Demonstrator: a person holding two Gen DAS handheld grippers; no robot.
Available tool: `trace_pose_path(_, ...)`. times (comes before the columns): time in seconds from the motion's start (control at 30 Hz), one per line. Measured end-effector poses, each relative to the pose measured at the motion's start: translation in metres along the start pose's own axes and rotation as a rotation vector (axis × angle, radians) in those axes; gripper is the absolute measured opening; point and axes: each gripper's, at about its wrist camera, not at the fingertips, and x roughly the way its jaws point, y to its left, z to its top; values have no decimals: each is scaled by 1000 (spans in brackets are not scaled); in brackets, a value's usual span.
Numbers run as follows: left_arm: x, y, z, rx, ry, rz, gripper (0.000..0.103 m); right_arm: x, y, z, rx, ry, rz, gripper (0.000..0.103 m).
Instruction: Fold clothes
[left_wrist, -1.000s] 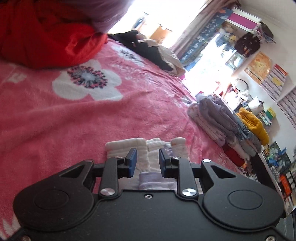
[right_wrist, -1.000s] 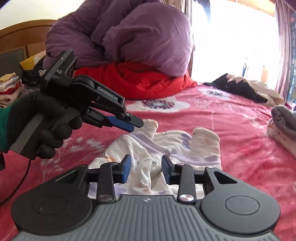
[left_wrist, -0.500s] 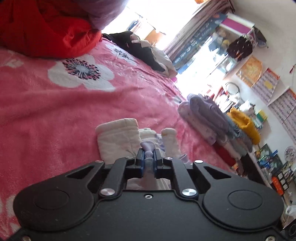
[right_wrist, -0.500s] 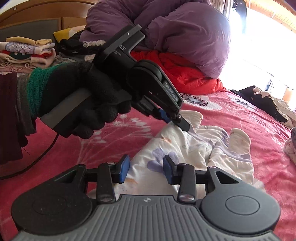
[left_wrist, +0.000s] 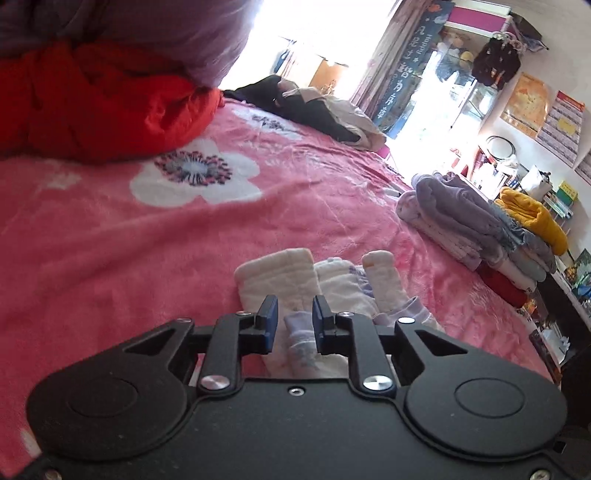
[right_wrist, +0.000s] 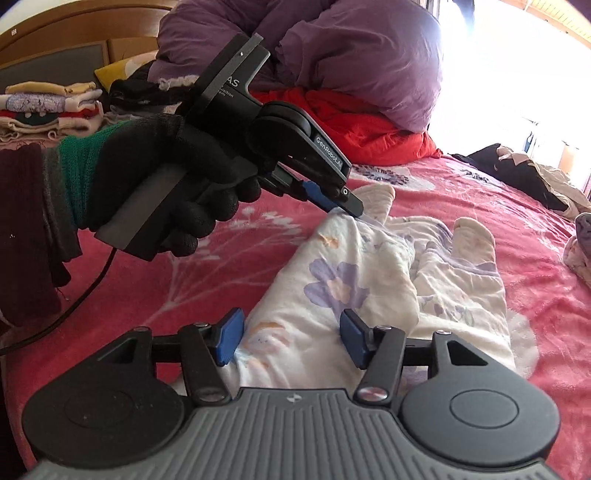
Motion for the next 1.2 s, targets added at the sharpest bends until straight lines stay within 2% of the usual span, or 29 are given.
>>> trace_pose_path(0.03, -3, -3, 1, 32, 0, -31, 16, -3, 1, -1, -2, -18, -8, 59)
trace_pose_path(0.1, -2, -14, -5, 105, 39, -142, 16, -8, -1, -6, 21, -52, -10, 59)
trace_pose_path(0.17, 14, -20, -12, 132, 99, -97, 17, -8, -4, -10, 52, -67, -10, 60)
trace_pose_path(0.27, 42, -5, -30, 110, 154, 9, 16, 0, -10, -17, 106, -31, -2, 65)
trace_pose_path(0.33, 43, 3, -28, 46, 156, -5, 14, 12, -12, -25, 143, 19, 15, 65)
trace_pose_path(0.37, 41, 0, -27, 68, 152, 1, 13, 12, -11, -26, 139, 19, 10, 66)
trace_pose_path(0.43, 38, -4, -28, 82, 136, -5, 13, 11, -7, -26, 117, 19, -6, 65)
trace_pose_path(0.47, 33, -3, -25, 65, 111, -36, 13, 10, -5, -25, 110, 22, -13, 66)
trace_pose_path(0.5, 27, -2, -22, 48, 84, -63, 13, 9, -3, -24, 104, 24, -19, 66)
trace_pose_path(0.6, 10, 3, -8, -4, -33, -61, 14, -5, 2, -19, 98, -24, -33, 66)
trace_pose_path(0.67, 9, 3, -2, -6, -70, -22, 14, -17, 5, -16, 77, -68, -49, 66)
trace_pose_path(0.8, 24, 8, 4, -23, -80, 49, 24, -17, 3, -12, 54, -100, -57, 66)
trace_pose_path(0.83, 30, 9, 4, -28, -76, 41, 24, -14, 1, -11, 56, -100, -53, 66)
trace_pose_path(0.9, 47, 6, 4, 30, -50, 46, 24, -6, -1, -11, 67, -84, -36, 66)
trace_pose_path(0.97, 67, 1, 2, 87, 20, 74, 24, 3, 2, -13, 74, -40, -17, 68)
trace_pose_path(1.03, 84, 2, -3, 89, 82, 111, 24, 11, 7, -18, 54, 2, -15, 72)
trace_pose_path(1.2, 91, -2, -4, 94, 116, 157, 26, 19, 23, -27, -26, 26, -37, 84)
